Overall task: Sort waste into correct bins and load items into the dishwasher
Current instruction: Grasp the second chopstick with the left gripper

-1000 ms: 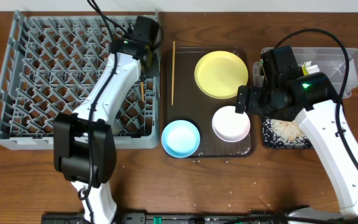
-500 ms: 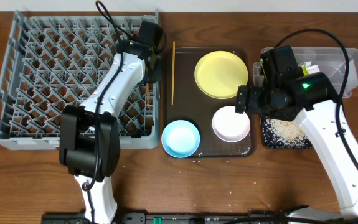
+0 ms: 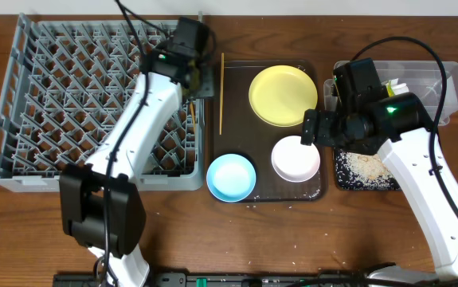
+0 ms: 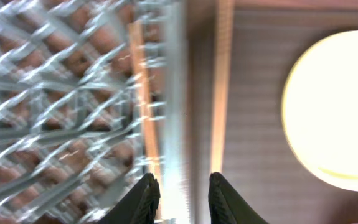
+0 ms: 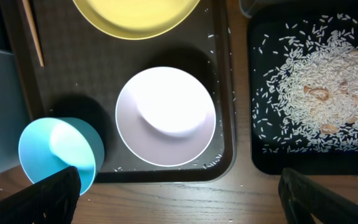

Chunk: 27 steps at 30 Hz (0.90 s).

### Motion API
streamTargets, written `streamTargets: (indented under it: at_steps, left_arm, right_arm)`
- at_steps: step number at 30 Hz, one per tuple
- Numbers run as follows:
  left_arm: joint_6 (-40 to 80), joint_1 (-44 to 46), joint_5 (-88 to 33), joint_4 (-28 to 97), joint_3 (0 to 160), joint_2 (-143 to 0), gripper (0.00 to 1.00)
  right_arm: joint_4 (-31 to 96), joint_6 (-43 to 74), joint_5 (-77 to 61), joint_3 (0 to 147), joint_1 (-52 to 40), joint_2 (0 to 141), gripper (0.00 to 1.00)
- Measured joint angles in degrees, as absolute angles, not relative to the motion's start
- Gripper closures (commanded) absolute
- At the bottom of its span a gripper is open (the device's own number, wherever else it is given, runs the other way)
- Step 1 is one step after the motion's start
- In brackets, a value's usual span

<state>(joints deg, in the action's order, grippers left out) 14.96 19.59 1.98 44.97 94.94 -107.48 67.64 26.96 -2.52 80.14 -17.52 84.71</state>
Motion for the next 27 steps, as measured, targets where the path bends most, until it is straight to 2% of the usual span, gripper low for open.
streamTargets:
  at_steps: [7,14,27]
  left_arm:
    - [12.9,25.5,5.6,35.0,94.9,-111.5,0.70]
    - [12.0,24.9,10.8,27.9,94.9,-121.8,0.70]
    - [11.8,24.8,11.3,25.1,95.0,-129.4,0.70]
  right_arm:
    - [67.5,27.0,-2.5,80.1,-17.5,84.7,0.01]
    - [67.5,27.0,-2.5,80.2,-17.5,84.7,0.01]
    - [66.2,27.0,-2.5,80.2,-17.5,84.7,0.01]
